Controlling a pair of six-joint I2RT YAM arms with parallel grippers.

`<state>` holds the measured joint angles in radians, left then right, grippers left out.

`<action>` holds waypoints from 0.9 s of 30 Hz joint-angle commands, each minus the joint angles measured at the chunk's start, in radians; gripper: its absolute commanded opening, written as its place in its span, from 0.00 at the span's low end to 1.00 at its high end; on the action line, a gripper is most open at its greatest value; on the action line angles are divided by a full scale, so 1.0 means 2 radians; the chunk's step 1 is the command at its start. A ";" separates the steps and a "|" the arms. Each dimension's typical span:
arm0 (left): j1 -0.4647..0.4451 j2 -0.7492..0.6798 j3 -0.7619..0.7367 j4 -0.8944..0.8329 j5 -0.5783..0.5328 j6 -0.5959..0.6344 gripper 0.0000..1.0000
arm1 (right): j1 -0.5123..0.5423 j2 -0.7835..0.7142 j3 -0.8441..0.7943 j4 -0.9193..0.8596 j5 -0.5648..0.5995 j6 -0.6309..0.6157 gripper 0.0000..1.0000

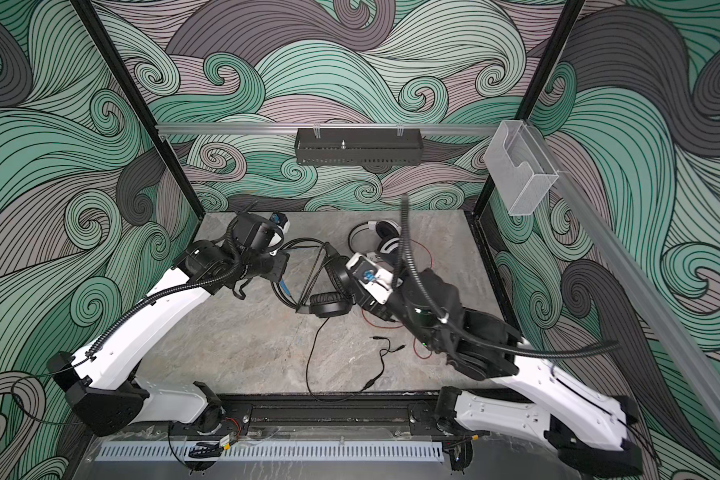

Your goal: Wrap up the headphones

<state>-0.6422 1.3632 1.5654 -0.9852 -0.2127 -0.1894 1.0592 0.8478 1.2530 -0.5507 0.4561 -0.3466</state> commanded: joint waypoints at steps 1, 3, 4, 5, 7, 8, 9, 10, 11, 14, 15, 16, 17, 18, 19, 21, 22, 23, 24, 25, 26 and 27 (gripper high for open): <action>0.010 -0.022 0.044 -0.002 0.076 -0.063 0.00 | -0.042 -0.040 -0.044 0.010 -0.073 0.101 0.81; 0.018 -0.025 0.055 -0.009 0.106 -0.085 0.00 | -0.068 -0.059 -0.068 0.010 -0.114 0.127 0.83; 0.022 -0.025 0.060 -0.011 0.121 -0.095 0.00 | -0.079 -0.064 -0.080 0.011 -0.127 0.141 0.84; 0.024 -0.027 0.066 -0.011 0.131 -0.103 0.00 | -0.088 -0.068 -0.089 0.013 -0.137 0.156 0.85; 0.031 -0.028 0.080 -0.014 0.159 -0.124 0.00 | -0.108 -0.077 -0.117 0.032 -0.169 0.185 0.87; 0.034 -0.027 0.087 -0.014 0.169 -0.133 0.00 | -0.118 -0.081 -0.129 0.043 -0.190 0.197 0.87; 0.035 -0.027 0.095 -0.015 0.180 -0.140 0.00 | -0.126 -0.083 -0.140 0.056 -0.211 0.207 0.87; 0.035 -0.026 0.104 -0.015 0.188 -0.145 0.00 | -0.135 -0.082 -0.150 0.066 -0.230 0.217 0.87; 0.036 -0.025 0.110 -0.016 0.195 -0.149 0.00 | -0.141 -0.080 -0.156 0.073 -0.241 0.224 0.88; 0.036 -0.024 0.126 -0.019 0.209 -0.154 0.00 | -0.159 -0.069 -0.171 0.118 -0.282 0.237 0.89; 0.036 -0.025 0.129 -0.019 0.212 -0.155 0.00 | -0.165 -0.060 -0.172 0.132 -0.300 0.242 0.89; 0.036 -0.025 0.132 -0.019 0.215 -0.156 0.00 | -0.170 -0.050 -0.172 0.146 -0.314 0.245 0.89; 0.035 -0.024 0.135 -0.020 0.217 -0.158 0.00 | -0.174 -0.042 -0.171 0.157 -0.323 0.250 0.89; 0.036 -0.024 0.137 -0.021 0.218 -0.158 0.00 | -0.178 -0.033 -0.169 0.172 -0.334 0.257 0.90; 0.036 -0.025 0.139 -0.022 0.218 -0.158 0.00 | -0.184 -0.025 -0.169 0.187 -0.347 0.266 0.90; 0.036 -0.025 0.139 -0.021 0.216 -0.158 0.00 | -0.196 -0.014 -0.170 0.213 -0.376 0.283 0.90; 0.035 -0.026 0.139 -0.021 0.216 -0.159 0.00 | -0.201 -0.008 -0.170 0.223 -0.391 0.292 0.90; 0.036 -0.026 0.139 -0.021 0.215 -0.159 0.00 | -0.204 -0.003 -0.171 0.231 -0.401 0.298 0.90; 0.036 -0.026 0.139 -0.021 0.214 -0.160 0.00 | -0.208 0.002 -0.172 0.240 -0.411 0.304 0.90; 0.036 -0.026 0.138 -0.020 0.214 -0.160 0.00 | -0.210 0.008 -0.173 0.250 -0.421 0.310 0.90; 0.036 -0.026 0.137 -0.018 0.214 -0.161 0.00 | -0.212 0.015 -0.173 0.256 -0.427 0.315 0.90; 0.036 -0.026 0.137 -0.017 0.216 -0.161 0.00 | -0.213 0.022 -0.174 0.263 -0.429 0.321 0.90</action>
<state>-0.5762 1.3418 1.8004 -1.0485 0.1699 -0.4683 0.6437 0.8722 0.9073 -0.1287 -0.3115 0.2325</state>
